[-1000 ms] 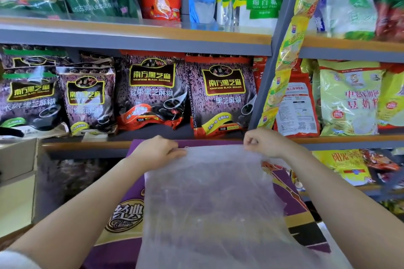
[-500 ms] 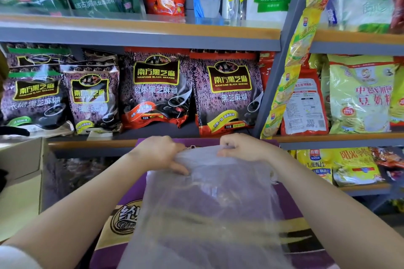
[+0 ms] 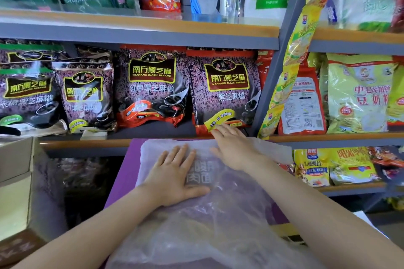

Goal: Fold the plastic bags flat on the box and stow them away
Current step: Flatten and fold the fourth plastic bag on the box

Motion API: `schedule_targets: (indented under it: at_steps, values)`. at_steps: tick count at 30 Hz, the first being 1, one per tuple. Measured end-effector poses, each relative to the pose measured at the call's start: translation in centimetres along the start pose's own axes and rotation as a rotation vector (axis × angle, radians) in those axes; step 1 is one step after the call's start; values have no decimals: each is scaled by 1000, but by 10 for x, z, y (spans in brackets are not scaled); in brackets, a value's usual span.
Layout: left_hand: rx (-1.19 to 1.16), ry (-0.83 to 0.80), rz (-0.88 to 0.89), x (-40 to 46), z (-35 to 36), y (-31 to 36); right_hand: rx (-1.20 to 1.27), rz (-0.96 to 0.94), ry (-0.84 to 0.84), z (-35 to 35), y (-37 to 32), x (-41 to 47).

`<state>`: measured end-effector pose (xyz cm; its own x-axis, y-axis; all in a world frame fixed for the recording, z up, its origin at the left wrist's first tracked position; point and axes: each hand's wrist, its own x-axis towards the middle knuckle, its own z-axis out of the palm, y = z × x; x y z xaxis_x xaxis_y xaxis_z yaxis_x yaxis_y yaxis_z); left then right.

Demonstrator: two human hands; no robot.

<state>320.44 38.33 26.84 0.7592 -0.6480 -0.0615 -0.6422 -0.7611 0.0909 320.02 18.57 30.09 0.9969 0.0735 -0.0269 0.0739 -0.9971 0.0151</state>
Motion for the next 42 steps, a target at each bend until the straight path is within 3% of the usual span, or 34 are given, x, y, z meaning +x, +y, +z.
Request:
schedule_targets:
  at_steps: [4, 11, 14, 16, 18, 20, 23, 26, 31, 33, 36, 38, 40, 42]
  values:
    - [17, -40, -9, -1, 0, -1, 133, -66, -156, 15, -19, -24]
    - [72, -65, -28, -17, -2, -16, 106, 268, -140, 31, 47, -49]
    - [8, 4, -20, -19, -6, -17, 97, 411, -161, 23, 56, -48]
    - [-116, 123, 23, -25, -11, -18, 108, 294, -76, 8, 34, -51]
    - [-326, 255, 95, -34, -18, -22, 284, 20, 17, -15, -4, -65]
    - [-470, 321, 205, -50, -25, -22, 473, -280, -21, -36, -42, -90]
    - [-438, 385, 385, -75, -27, -24, 356, -520, -124, -44, -74, -118]
    - [-435, 324, 406, -93, -25, -29, 124, -507, -142, -39, -80, -120]
    - [-355, 183, 296, -110, -18, -28, -131, -338, 11, -37, -75, -108]
    - [-295, 227, 235, -111, -15, -25, -255, -229, 115, -38, -76, -103]
    - [-388, 398, 146, -109, -16, -22, -371, -73, 388, -40, -79, -103]
    - [-486, 511, 34, -104, -20, -23, -308, -110, 543, -34, -72, -105]
    - [-526, 543, -34, -99, -23, -25, -228, -223, 453, -29, -65, -107]
    - [-480, 489, 4, -97, -23, -29, -225, -200, 259, -24, -55, -109]
